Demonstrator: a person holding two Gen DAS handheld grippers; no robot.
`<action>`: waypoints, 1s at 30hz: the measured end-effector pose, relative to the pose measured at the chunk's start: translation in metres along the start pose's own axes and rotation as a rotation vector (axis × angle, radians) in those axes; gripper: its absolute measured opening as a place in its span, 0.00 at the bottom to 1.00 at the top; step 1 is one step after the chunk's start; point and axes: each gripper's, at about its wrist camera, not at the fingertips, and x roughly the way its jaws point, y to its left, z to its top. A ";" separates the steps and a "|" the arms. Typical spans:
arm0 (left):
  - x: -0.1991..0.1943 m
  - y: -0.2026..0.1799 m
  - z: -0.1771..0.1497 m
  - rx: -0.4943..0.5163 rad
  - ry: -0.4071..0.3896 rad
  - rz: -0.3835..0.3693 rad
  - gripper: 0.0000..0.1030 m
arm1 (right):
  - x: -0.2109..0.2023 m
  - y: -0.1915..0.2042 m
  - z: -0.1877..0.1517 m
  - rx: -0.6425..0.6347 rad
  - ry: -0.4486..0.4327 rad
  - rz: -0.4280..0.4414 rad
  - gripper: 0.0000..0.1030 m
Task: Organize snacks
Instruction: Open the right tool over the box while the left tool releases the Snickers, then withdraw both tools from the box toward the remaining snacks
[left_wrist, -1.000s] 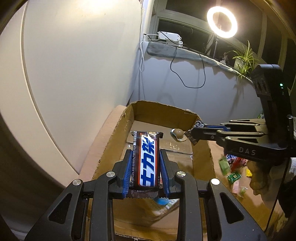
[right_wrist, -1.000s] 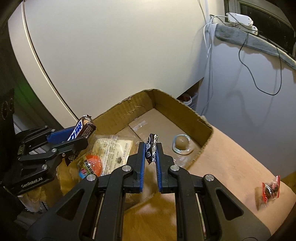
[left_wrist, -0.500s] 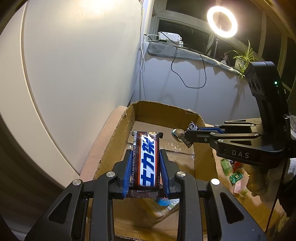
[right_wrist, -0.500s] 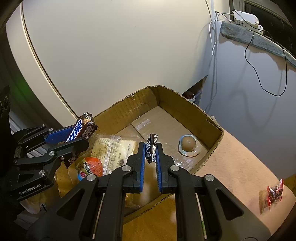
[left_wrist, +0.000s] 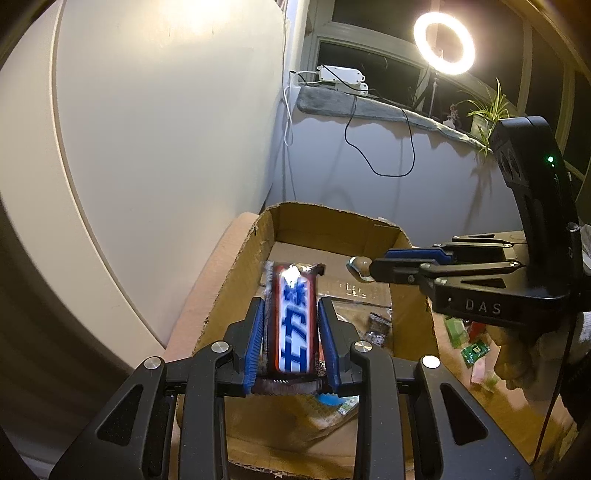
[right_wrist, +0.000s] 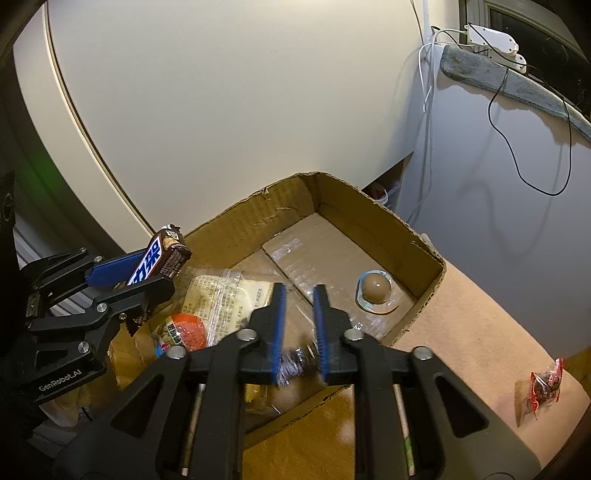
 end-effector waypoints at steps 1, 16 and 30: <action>-0.001 0.000 0.000 0.001 -0.005 0.003 0.31 | -0.001 0.000 0.000 0.000 -0.003 0.000 0.35; -0.029 -0.020 -0.003 0.063 -0.067 0.062 0.55 | -0.030 0.004 -0.006 -0.006 -0.044 -0.059 0.72; -0.053 -0.075 -0.014 0.168 -0.102 0.028 0.55 | -0.090 -0.018 -0.044 0.041 -0.132 -0.107 0.72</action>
